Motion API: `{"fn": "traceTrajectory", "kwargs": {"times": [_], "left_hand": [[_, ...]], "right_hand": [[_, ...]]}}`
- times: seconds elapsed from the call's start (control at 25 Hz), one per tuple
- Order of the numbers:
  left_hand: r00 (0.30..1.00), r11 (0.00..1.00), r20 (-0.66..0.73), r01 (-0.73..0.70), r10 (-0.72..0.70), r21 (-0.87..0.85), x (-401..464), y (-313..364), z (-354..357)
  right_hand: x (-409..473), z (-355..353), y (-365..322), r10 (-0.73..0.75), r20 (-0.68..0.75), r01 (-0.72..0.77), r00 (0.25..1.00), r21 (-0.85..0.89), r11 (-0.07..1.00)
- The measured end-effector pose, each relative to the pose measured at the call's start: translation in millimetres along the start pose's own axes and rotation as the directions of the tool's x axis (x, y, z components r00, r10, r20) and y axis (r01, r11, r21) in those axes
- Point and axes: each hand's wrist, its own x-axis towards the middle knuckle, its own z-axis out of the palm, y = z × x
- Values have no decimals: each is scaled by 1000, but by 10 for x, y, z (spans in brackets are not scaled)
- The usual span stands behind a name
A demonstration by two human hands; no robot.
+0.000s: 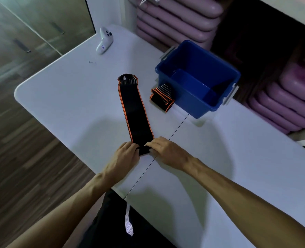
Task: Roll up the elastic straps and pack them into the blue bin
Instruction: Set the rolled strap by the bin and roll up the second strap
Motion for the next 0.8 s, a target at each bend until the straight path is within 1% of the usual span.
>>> {"fn": "traceTrajectory", "kwargs": {"times": [0.08,0.12,0.2,0.28,0.32,0.36,0.4,0.44,0.48,0.52,0.56,0.6,0.64,0.72,0.76,0.8], "left_hand": [[992,986,18,123,-121,-112,83,-38,-32],[986,976,22,166,-165,-139,116,-53,-38],[972,959,18,235,-235,-158,170,-67,-25],[963,950,34,268,-266,-160,202,-37,-20],[968,956,39,253,-250,-151,214,-12,-33],[978,971,19,207,-206,-121,213,-5,-51],[990,989,-16,139,-140,-50,196,-29,-56],[997,996,-42,67,-65,57,174,-59,-58],[999,987,-45,-13,20,158,163,-99,-65],[996,971,-9,-87,92,224,166,-150,-84],[990,959,38,-142,137,244,170,-189,-109],[987,961,75,-159,145,226,162,-215,-135],[989,973,80,-139,126,185,149,-229,-163],[999,997,1,-45,45,69,136,-238,-195],[998,999,-43,37,-36,16,152,-214,-206],[985,986,-66,160,-162,-36,190,-178,-203]], "right_hand": [[82,-13,-54,92,34,-95,995,85,992],[125,-14,-72,149,41,-153,988,127,980],[179,-21,-86,266,46,-269,963,222,937],[179,-18,-80,334,6,-320,942,303,897],[174,-9,-74,349,-13,-326,937,328,887],[167,3,-68,359,-26,-328,933,348,878],[157,18,-74,367,-36,-330,929,362,872],[145,31,-96,376,-43,-334,926,371,867],[132,39,-121,380,-52,-334,923,377,864],[116,45,-143,379,-63,-328,923,385,863],[95,50,-156,368,-71,-314,927,391,865],[73,57,-165,348,-81,-292,934,391,873],[53,61,-173,327,-91,-269,941,387,882],[33,56,-179,300,-103,-240,948,387,890],[30,50,-185,294,-104,-234,950,388,892],[27,42,-201,287,-102,-228,952,386,894]]}}
